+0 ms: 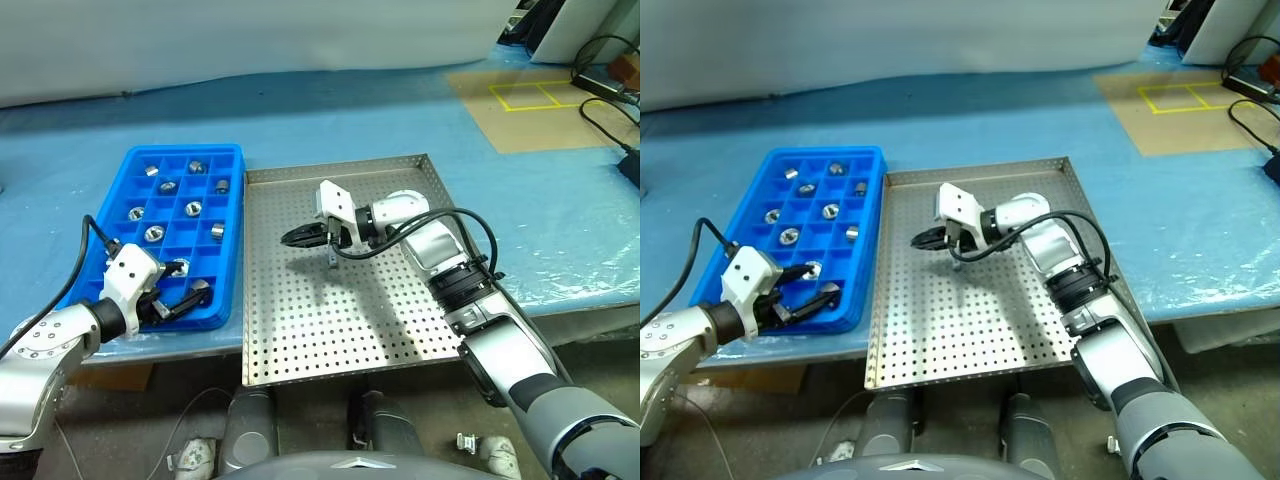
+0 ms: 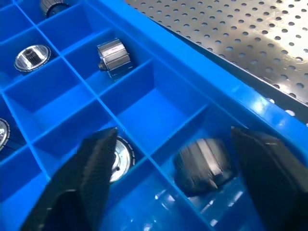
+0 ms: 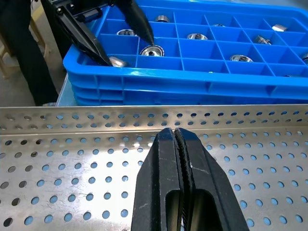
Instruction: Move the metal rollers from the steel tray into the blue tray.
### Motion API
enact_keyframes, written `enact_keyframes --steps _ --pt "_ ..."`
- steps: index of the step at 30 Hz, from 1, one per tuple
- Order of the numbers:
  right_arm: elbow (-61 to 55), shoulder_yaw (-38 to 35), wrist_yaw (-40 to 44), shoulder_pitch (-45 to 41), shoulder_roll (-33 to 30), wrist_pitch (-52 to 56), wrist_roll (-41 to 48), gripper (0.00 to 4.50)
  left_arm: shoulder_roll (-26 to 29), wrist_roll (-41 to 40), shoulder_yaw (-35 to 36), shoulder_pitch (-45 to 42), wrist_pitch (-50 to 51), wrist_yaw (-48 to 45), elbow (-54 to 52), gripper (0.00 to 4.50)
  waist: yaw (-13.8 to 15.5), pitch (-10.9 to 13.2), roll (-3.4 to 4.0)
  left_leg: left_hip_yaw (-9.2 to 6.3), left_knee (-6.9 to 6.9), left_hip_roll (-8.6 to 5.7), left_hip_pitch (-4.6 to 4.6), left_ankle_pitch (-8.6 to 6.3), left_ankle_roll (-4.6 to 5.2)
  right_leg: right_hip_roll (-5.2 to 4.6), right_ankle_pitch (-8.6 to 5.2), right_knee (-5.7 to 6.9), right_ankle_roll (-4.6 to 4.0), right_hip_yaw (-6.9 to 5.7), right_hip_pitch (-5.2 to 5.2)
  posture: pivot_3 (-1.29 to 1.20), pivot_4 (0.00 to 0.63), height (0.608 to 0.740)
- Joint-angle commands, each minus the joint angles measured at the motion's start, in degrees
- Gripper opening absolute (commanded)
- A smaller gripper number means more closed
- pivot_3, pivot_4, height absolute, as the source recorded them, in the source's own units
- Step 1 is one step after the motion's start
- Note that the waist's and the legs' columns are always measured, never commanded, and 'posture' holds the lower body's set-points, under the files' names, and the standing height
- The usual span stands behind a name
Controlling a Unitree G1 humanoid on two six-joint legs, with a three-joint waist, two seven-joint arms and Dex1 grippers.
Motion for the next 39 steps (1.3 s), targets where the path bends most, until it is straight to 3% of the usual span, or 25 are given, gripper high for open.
enact_keyframes --steps 1,12,19,28,39 --pt "-3.1 -1.1 -0.7 0.1 0.2 0.1 0.6 0.00 0.1 -0.9 -0.4 -2.0 0.2 -0.2 -1.4 4.02 0.0 0.0 0.00 0.00 0.00 0.00 0.00 0.00 0.00 0.00 0.00 0.02 0.00 0.00 0.00 0.21 0.150 0.740" --pt "-3.9 -5.2 -4.2 0.1 -1.3 3.9 2.0 0.00 -9.7 -4.1 -1.8 -11.2 3.8 10.0 -6.7 4.02 1.1 0.0 -0.02 -0.06 0.29 0.00 0.10 0.05 -0.07 -0.03 0.00 0.56 -0.01 0.02 0.00 0.26 0.150 0.740" --pt "-1.8 -7.4 -9.1 -1.5 1.0 3.8 1.7 0.00 -16.0 -1.3 -8.0 -23.8 3.1 14.8 0.6 4.02 1.3 0.0 -0.02 -0.08 0.32 0.01 0.19 0.17 -0.24 -0.02 0.02 0.74 -0.06 0.03 0.01 0.21 0.150 0.740" --pt "-9.4 -9.7 -12.7 3.8 -4.1 7.8 1.1 0.00 -17.0 -0.9 -13.8 -31.2 0.4 7.9 8.8 4.02 0.7 0.0 -0.02 -0.08 0.46 -0.01 0.07 0.24 -0.34 0.00 0.03 0.67 -0.05 0.04 0.00 0.01 0.150 0.740" --pt "-29.5 -14.0 -19.3 18.6 -11.7 19.4 2.5 0.00 -19.9 1.0 -18.7 -42.1 -5.1 -0.4 23.4 4.02 -3.2 0.0 -0.02 -0.06 0.69 -0.01 0.25 0.22 -0.30 0.01 0.07 0.75 -0.02 0.15 0.17 -0.22 0.150 0.740"
